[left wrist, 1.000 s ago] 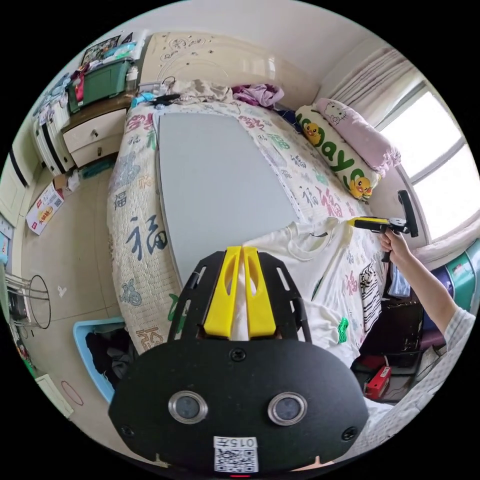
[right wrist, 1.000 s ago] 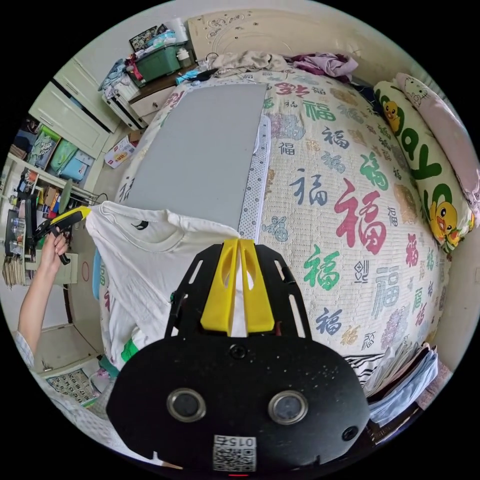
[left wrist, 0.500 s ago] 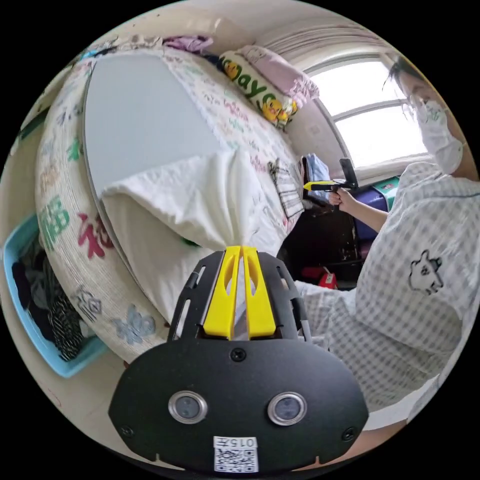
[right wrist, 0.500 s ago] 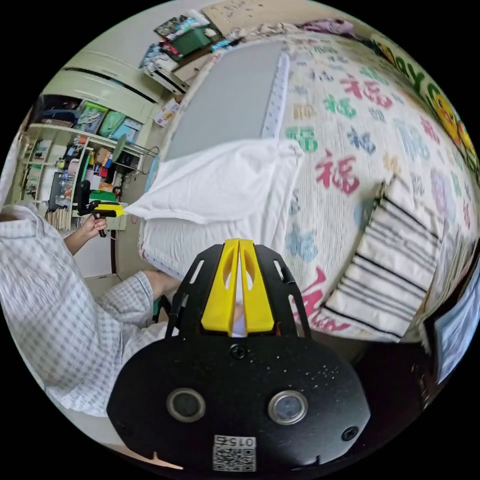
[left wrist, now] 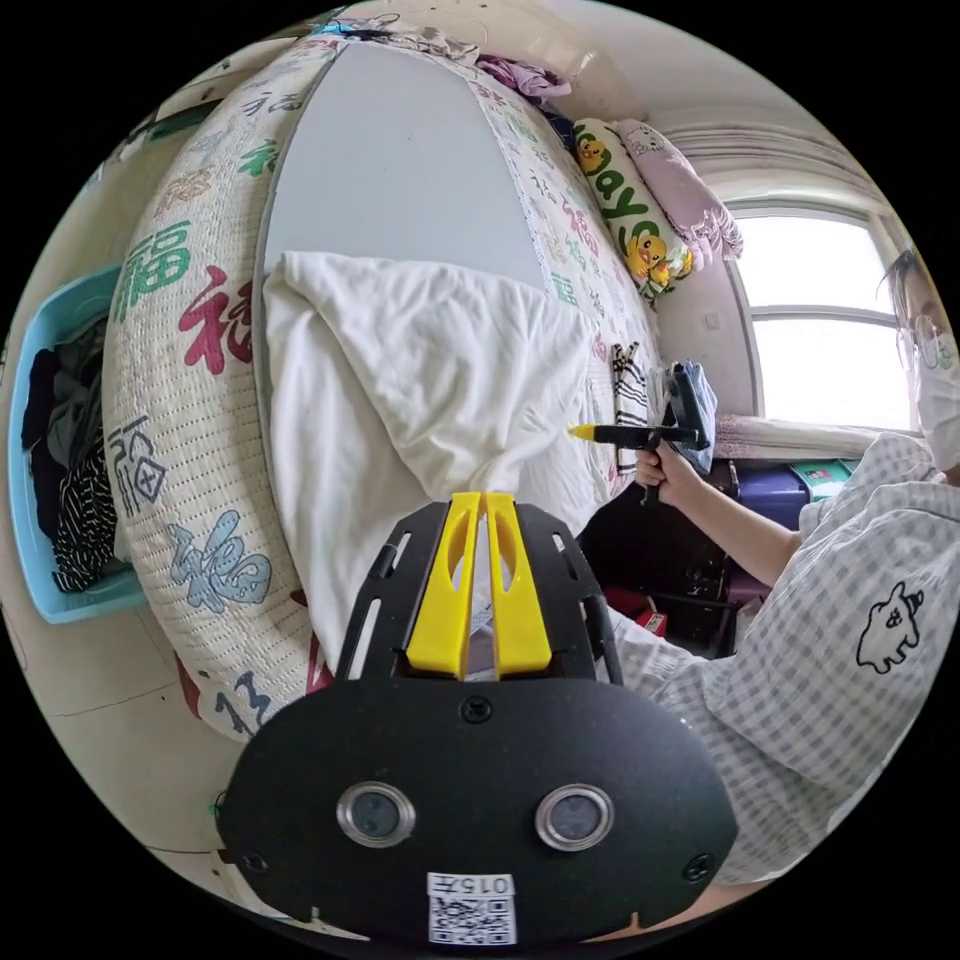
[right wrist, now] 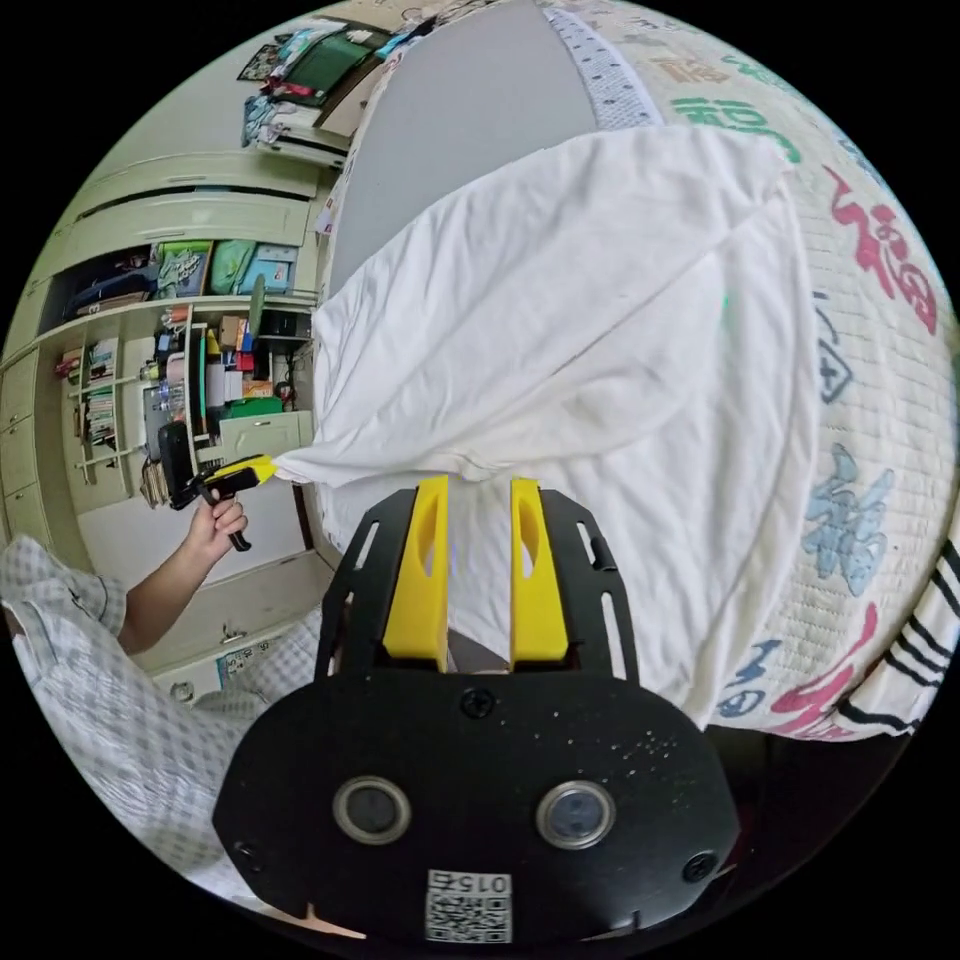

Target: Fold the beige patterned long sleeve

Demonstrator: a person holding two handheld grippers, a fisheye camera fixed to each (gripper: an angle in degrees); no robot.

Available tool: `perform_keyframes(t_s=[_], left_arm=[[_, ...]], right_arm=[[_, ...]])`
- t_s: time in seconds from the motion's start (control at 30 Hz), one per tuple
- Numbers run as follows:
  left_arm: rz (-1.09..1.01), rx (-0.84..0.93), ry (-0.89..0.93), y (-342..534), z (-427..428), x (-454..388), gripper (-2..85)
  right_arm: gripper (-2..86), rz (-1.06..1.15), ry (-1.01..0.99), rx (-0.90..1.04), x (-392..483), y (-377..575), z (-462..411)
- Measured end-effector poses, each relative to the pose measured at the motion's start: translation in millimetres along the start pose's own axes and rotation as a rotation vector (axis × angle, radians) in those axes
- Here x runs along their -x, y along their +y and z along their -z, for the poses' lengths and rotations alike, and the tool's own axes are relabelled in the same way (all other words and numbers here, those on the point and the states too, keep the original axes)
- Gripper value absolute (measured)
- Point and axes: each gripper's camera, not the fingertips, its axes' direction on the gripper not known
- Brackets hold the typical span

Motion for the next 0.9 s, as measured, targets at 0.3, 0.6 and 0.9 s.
perform_keyframes(t_s=[0.3, 0.6, 0.9], left_arm=[[-0.006, 0.014, 0.021, -2, 7, 10, -0.5], [-0.078, 0.074, -0.016, 14, 3, 5, -0.5], [-0.021, 0.041, 0.019, 18, -4, 34, -0.5]], right_arm=[[0.5, -0.215, -0.106, -0.087, 6, -16, -58], [0.5, -0.220, 0.026, -0.107, 28, 49, -51], [10.0, -0.337, -0.231, -0.128, 57, -18, -162]])
